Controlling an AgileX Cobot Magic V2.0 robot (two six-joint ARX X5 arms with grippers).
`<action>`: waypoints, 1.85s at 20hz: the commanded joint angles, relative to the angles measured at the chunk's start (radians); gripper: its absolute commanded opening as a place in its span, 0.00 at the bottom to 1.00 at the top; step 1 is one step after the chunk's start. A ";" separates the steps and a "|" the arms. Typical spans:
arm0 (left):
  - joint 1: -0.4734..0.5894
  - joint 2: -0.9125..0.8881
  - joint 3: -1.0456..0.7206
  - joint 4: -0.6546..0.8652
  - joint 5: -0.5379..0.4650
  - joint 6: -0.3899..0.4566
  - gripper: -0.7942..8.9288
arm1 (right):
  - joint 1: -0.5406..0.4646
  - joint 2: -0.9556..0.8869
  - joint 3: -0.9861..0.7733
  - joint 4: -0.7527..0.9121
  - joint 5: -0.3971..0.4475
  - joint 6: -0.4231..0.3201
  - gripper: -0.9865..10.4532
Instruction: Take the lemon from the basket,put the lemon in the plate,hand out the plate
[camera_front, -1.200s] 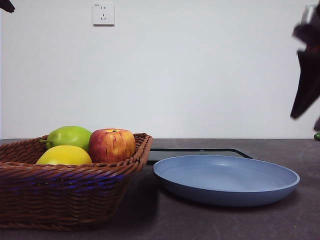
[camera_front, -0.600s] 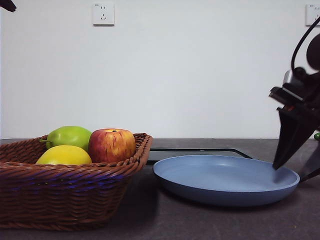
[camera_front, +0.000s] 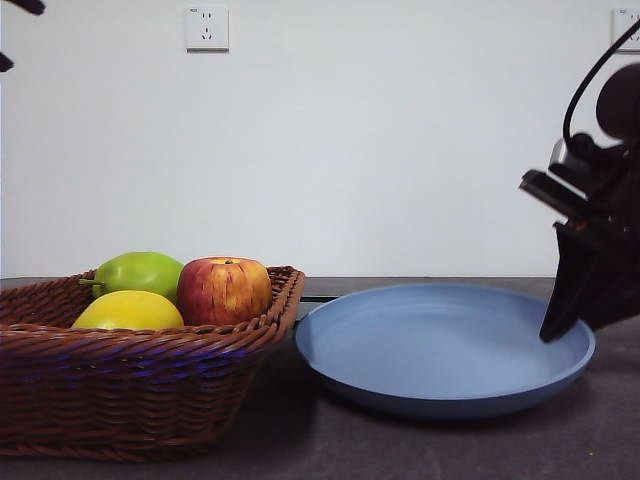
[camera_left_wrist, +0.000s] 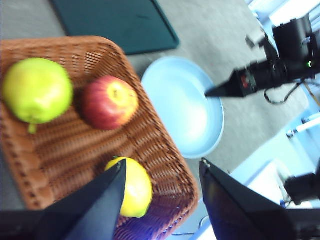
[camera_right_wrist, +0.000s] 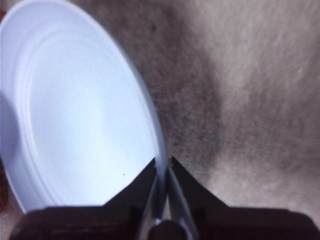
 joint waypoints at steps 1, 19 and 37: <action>-0.060 0.006 0.020 0.016 -0.064 -0.023 0.35 | 0.000 -0.054 0.006 0.009 -0.005 0.037 0.09; -0.571 0.447 0.068 0.021 -0.661 -0.178 0.39 | -0.187 -0.445 0.017 -0.178 -0.005 0.016 0.09; -0.572 0.698 0.089 0.100 -0.586 -0.214 0.41 | -0.189 -0.447 0.017 -0.185 -0.008 -0.010 0.09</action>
